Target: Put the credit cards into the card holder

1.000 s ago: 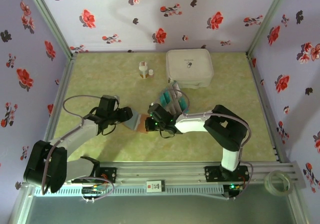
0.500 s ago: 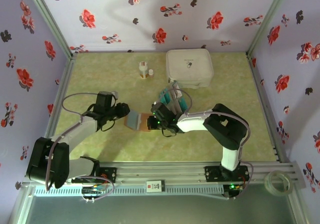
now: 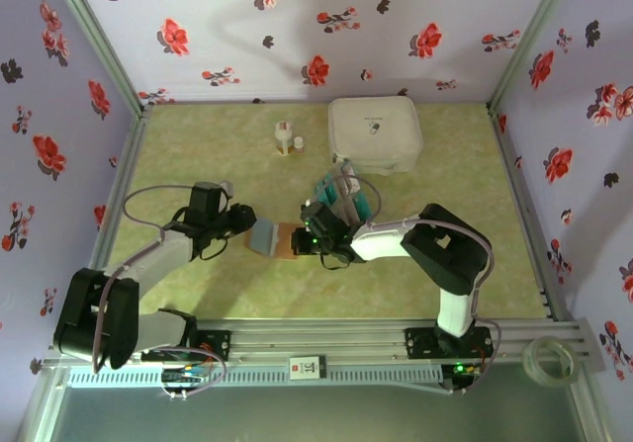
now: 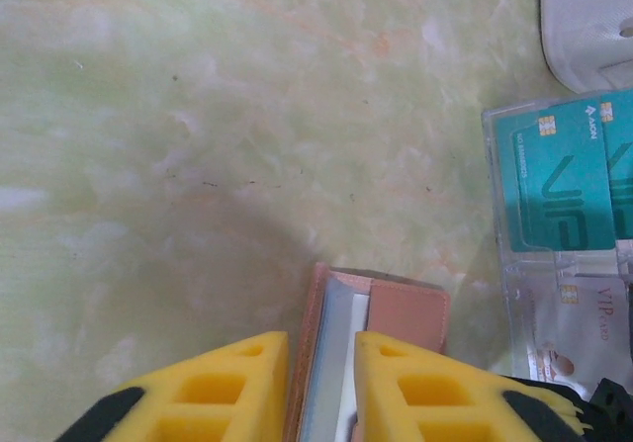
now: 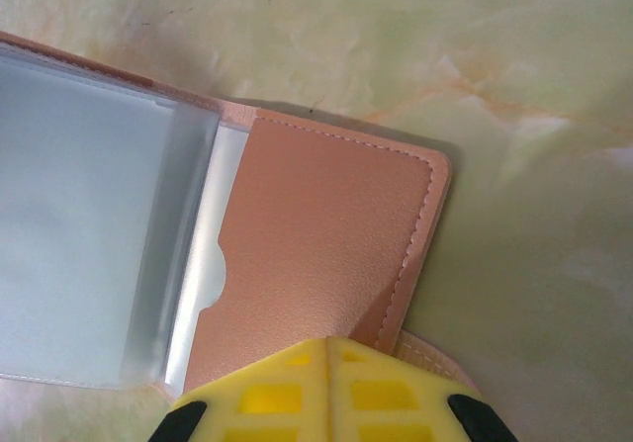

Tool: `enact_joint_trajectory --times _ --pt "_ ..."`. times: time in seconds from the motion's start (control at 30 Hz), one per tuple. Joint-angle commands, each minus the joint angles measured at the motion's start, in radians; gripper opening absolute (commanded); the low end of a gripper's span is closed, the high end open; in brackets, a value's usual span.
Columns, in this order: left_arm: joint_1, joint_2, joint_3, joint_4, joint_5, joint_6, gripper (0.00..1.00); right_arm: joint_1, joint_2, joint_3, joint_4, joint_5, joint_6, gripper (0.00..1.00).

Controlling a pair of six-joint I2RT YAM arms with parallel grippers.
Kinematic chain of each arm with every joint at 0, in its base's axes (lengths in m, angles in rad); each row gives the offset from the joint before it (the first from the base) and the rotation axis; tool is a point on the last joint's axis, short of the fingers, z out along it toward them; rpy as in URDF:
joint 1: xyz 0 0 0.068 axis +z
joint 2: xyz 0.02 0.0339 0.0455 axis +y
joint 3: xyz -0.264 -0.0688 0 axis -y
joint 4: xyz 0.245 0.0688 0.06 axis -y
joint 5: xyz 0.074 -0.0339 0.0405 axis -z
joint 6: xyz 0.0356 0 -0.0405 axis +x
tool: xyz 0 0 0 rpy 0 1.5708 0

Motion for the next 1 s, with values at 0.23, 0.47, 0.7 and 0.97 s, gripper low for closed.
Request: enact_joint_trajectory --times 0.23,0.47,0.7,0.97 --pt "0.012 0.008 -0.021 0.026 0.015 -0.009 0.07 -0.019 0.05 -0.026 -0.032 0.007 -0.018 0.04" --pt "0.014 -0.037 -0.019 0.053 0.067 -0.042 0.0 -0.027 0.086 0.011 -0.04 -0.031 -0.029 0.03" --pt "-0.031 -0.055 -0.04 0.164 0.113 -0.155 0.0 -0.028 0.128 0.064 -0.056 -0.066 -0.041 0.02" --pt "-0.031 -0.033 -0.078 0.126 0.038 -0.126 0.0 -0.042 0.095 0.061 -0.077 -0.067 -0.05 0.05"
